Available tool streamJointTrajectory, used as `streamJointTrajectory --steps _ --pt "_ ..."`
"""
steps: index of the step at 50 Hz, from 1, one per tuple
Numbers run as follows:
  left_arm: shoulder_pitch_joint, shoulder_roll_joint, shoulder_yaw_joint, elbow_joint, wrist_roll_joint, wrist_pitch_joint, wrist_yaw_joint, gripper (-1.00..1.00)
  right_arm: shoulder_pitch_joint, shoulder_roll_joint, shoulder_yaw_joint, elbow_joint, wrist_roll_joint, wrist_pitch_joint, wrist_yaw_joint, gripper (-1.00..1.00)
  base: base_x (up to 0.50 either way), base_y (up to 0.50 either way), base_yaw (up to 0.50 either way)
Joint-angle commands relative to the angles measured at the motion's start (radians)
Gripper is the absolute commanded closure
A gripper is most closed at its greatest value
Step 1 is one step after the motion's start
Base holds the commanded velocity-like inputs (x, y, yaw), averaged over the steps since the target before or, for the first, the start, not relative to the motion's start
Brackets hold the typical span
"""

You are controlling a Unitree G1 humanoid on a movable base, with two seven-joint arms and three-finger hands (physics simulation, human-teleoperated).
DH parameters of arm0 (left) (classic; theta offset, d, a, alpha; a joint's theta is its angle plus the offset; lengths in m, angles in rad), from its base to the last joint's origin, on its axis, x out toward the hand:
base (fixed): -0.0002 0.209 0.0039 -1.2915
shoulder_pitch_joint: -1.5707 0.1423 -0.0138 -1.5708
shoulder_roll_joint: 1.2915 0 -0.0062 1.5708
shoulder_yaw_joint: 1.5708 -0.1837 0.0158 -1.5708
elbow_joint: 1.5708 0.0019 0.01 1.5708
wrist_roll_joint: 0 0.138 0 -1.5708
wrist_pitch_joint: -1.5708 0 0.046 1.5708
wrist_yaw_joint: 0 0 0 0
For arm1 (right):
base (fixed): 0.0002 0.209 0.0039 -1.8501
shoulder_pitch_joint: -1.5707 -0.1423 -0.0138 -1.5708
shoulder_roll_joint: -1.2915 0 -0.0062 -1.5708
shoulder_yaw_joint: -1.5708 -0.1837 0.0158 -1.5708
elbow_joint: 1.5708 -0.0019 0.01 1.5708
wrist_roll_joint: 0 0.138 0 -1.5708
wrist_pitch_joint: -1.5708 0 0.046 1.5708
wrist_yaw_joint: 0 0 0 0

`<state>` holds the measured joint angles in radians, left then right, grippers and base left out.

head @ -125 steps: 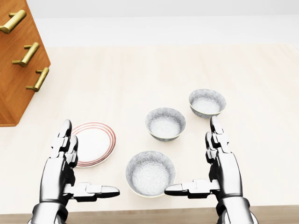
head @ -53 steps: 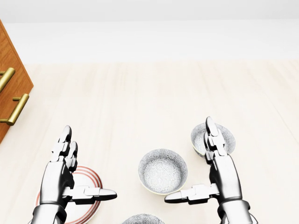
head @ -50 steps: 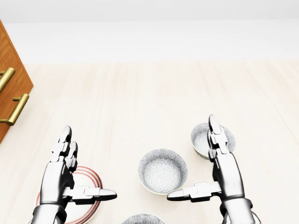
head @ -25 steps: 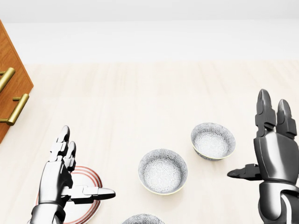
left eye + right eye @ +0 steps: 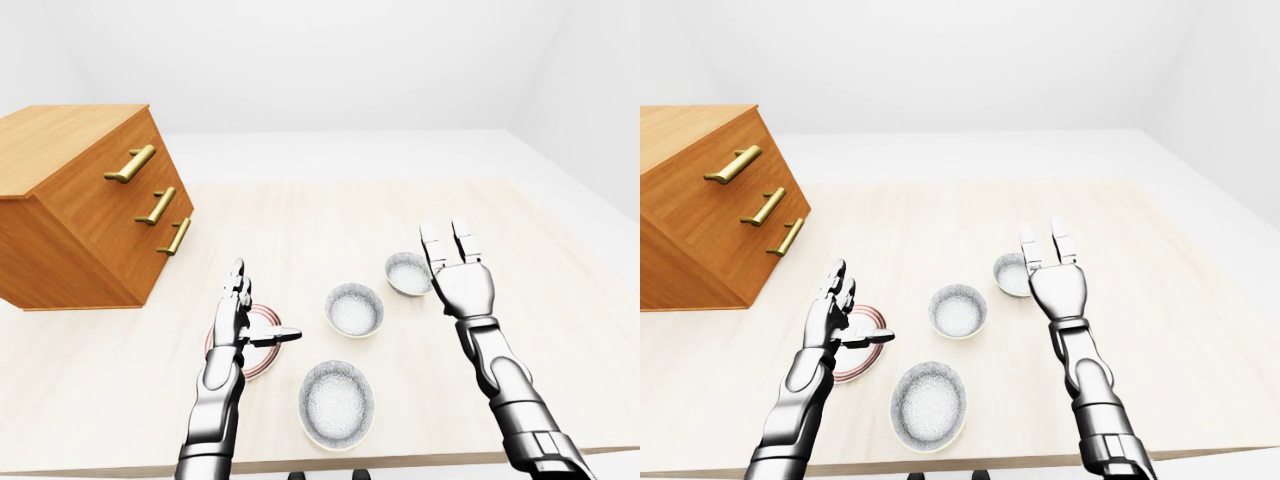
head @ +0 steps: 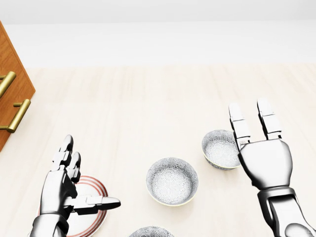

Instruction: Stack the bowl at the front on the bowl in the middle.

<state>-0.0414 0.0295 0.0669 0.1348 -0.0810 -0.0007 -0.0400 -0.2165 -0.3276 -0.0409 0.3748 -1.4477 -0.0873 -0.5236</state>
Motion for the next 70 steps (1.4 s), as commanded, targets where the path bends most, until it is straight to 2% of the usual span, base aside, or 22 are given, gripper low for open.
streamJointTrajectory --steps 1,3,7,14,17,22,27,34,47,50,58,60,64,70 --pt "-0.002 0.000 0.003 -0.006 -0.020 0.026 0.000 -1.00 -0.079 0.004 0.076 0.214 -0.104 0.000 0.000 -1.00 0.00 0.00 0.00" --pt "-0.003 0.001 0.004 0.000 -0.021 0.023 0.000 -1.00 -0.091 0.010 0.093 0.254 -0.112 0.000 0.000 -1.00 0.00 0.00 0.00" --pt "0.000 0.000 0.003 -0.012 -0.025 0.036 0.001 -1.00 -0.141 0.017 0.104 0.366 -0.073 0.000 0.000 -1.00 0.00 0.00 0.00" --pt "0.002 -0.001 0.002 0.000 -0.026 0.030 -0.001 -1.00 -0.228 0.021 0.136 0.555 -0.070 0.000 0.000 -1.00 0.00 0.00 0.00" --pt "0.003 -0.002 0.000 -0.007 -0.026 0.035 0.000 -1.00 -0.258 0.019 0.138 0.605 -0.051 0.000 0.000 -1.00 0.00 0.00 0.00" --pt "-0.002 -0.001 0.002 0.007 -0.025 0.026 0.000 -1.00 -0.284 0.017 0.143 0.646 -0.018 0.000 0.000 -1.00 0.00 0.00 0.00" --pt "0.002 -0.001 -0.002 -0.002 -0.020 0.027 0.001 -1.00 -0.307 0.015 0.149 0.683 0.001 0.000 0.000 -1.00 0.00 0.00 0.00" --pt "0.000 -0.002 -0.002 0.016 -0.016 0.012 -0.001 -1.00 -0.334 0.016 0.138 0.678 0.056 0.000 0.000 -1.00 0.00 0.00 0.00" --pt "0.001 -0.002 -0.003 0.003 -0.015 0.021 0.000 -1.00 -0.367 0.042 0.156 0.786 0.104 0.000 0.000 -1.00 0.00 0.00 0.00" --pt "-0.001 -0.001 -0.002 0.016 -0.014 0.011 -0.002 -1.00 -0.368 0.046 0.162 0.794 0.108 0.000 0.000 -1.00 0.00 0.00 0.00" --pt "0.002 -0.001 -0.003 0.004 -0.014 0.019 -0.002 -1.00 -0.381 0.056 0.172 0.814 0.108 0.000 0.000 -1.00 0.00 0.00 0.00" --pt "0.000 -0.001 -0.002 0.015 -0.013 0.011 -0.004 -1.00 -0.389 0.058 0.172 0.827 0.108 0.000 0.000 -1.00 0.00 0.00 0.00" --pt "0.005 -0.002 -0.004 0.000 -0.011 0.020 -0.002 -1.00 -0.397 0.061 0.173 0.831 0.111 0.000 0.000 -1.00 0.00 0.00 0.00" --pt "0.006 -0.003 -0.006 -0.001 -0.010 0.021 -0.002 -1.00 -0.420 0.071 0.175 0.846 0.112 0.000 0.000 -1.00 0.00 0.00 0.00"
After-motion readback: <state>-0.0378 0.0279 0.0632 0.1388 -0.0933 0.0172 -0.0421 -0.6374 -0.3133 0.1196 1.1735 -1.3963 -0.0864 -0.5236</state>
